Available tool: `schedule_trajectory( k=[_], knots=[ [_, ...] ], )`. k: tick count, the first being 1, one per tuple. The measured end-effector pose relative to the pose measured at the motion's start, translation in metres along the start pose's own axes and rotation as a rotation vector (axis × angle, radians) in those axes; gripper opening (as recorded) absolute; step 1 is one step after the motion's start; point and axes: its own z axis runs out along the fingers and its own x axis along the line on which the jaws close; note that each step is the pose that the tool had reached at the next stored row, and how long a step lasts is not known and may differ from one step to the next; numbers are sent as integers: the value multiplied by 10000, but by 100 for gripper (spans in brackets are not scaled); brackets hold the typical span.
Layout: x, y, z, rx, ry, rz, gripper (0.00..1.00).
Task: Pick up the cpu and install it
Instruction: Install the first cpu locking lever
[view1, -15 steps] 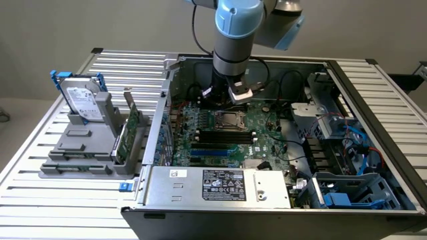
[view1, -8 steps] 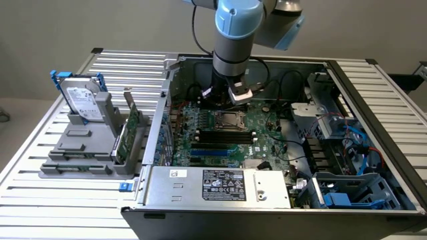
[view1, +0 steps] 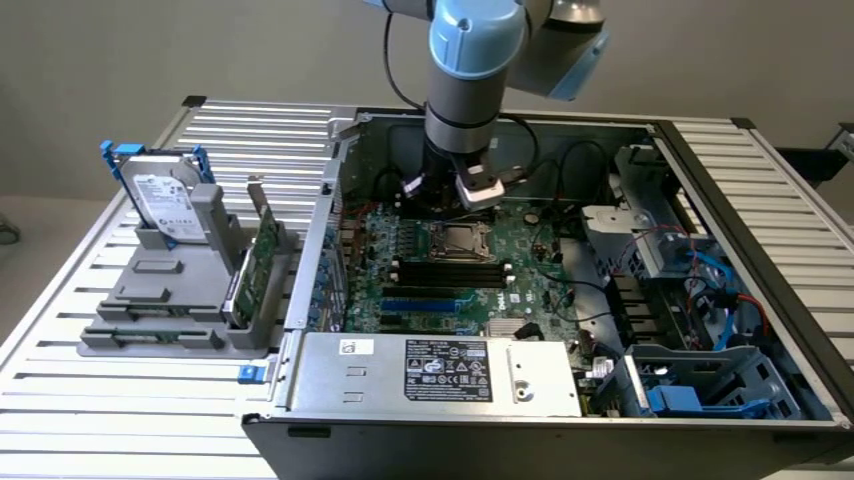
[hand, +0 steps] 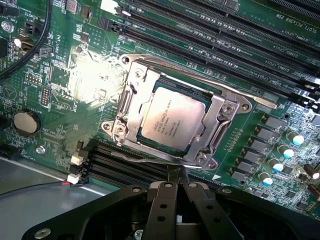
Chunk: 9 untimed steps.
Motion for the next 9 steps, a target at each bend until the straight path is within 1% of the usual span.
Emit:
schedule_trajectory(
  k=[5, 9],
  knots=[
    [-9, -7, 5, 1, -8, 1, 11],
    [-10, -8, 7, -16, -30, -1, 11]
  ],
)
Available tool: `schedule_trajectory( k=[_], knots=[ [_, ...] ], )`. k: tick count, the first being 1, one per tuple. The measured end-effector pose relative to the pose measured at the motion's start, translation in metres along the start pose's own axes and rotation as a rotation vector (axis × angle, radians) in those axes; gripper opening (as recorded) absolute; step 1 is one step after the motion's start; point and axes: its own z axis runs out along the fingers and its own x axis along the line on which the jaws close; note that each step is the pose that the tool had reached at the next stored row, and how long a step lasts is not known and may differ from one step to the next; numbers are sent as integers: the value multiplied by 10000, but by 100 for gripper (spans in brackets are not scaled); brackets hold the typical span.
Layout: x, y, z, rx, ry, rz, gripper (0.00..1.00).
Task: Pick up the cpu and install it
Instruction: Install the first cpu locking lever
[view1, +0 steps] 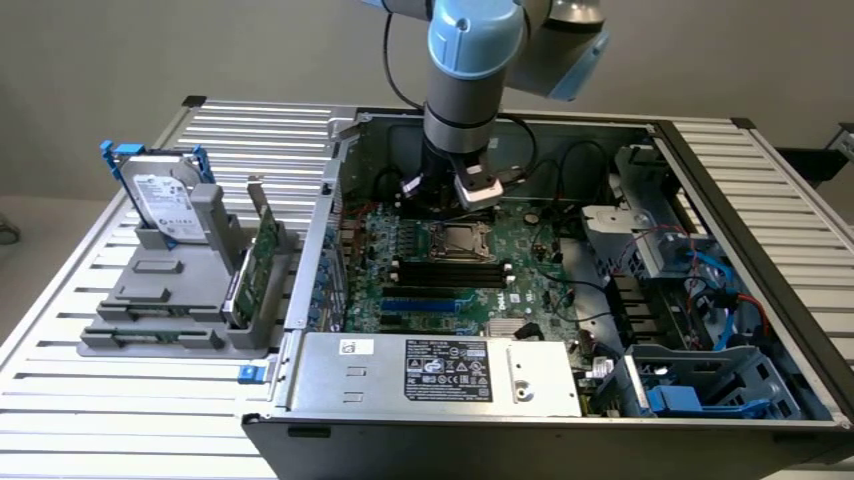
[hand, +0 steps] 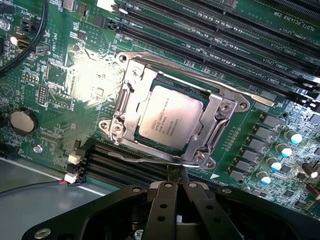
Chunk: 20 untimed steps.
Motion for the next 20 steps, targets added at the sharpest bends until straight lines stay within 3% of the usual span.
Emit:
schedule_trajectory(
  k=[20],
  knots=[
    [13, 4, 23, -17, -25, -48, 11]
  ],
)
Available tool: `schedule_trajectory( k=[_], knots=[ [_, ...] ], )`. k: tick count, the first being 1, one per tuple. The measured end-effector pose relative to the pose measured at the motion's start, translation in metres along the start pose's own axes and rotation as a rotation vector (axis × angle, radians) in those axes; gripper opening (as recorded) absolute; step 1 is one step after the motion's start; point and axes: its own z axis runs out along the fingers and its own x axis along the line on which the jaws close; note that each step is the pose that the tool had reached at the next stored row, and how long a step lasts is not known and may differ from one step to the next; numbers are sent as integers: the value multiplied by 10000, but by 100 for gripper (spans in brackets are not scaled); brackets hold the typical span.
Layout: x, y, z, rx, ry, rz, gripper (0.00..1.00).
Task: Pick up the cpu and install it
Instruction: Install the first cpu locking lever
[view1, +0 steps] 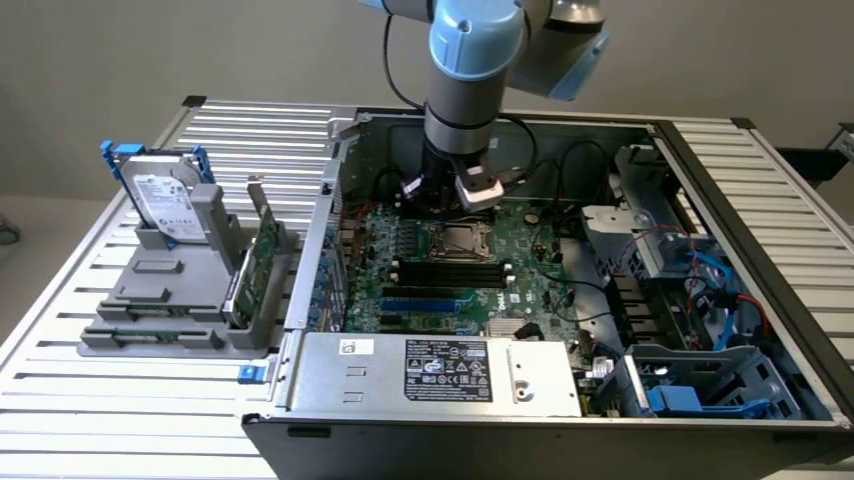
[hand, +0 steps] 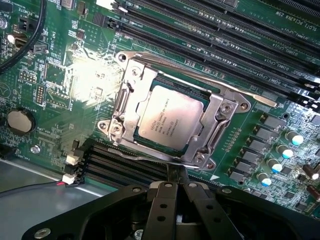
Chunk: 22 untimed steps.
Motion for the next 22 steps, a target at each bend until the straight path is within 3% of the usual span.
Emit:
schedule_trajectory(
  k=[22],
  knots=[
    [81, 30, -1, 2, -16, -64, 11]
  ],
)
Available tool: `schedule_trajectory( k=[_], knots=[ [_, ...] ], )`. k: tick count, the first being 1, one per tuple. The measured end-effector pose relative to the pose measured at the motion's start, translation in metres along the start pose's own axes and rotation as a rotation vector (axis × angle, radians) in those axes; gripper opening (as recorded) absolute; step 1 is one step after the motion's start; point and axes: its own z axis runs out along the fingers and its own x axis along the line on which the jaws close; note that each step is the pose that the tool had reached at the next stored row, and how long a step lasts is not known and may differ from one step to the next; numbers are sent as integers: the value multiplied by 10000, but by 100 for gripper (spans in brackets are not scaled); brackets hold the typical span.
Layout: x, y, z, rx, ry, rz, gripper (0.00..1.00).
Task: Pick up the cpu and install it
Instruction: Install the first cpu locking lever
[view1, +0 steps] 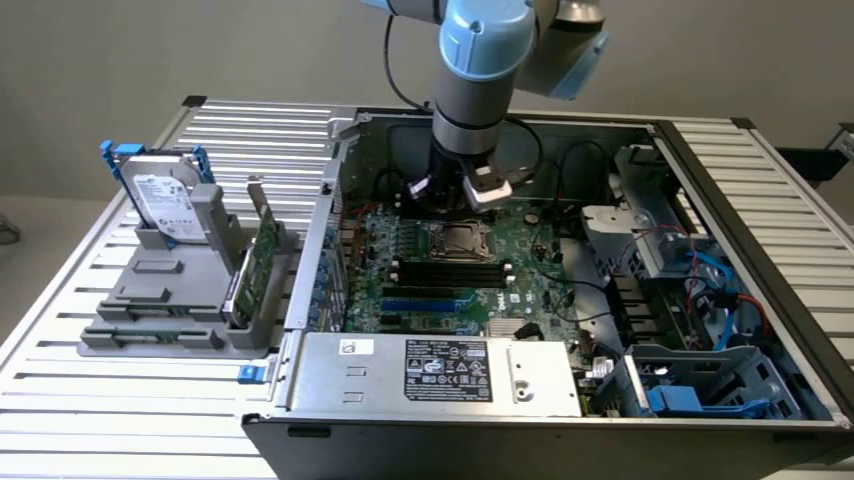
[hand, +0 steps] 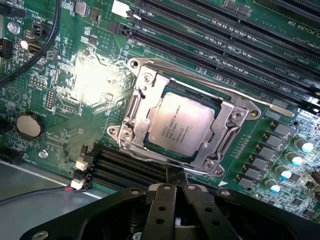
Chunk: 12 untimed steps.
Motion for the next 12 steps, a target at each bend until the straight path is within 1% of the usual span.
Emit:
schedule_trajectory(
  k=[12],
  knots=[
    [37, 14, 0, -27, -28, -62, 11]
  ],
)
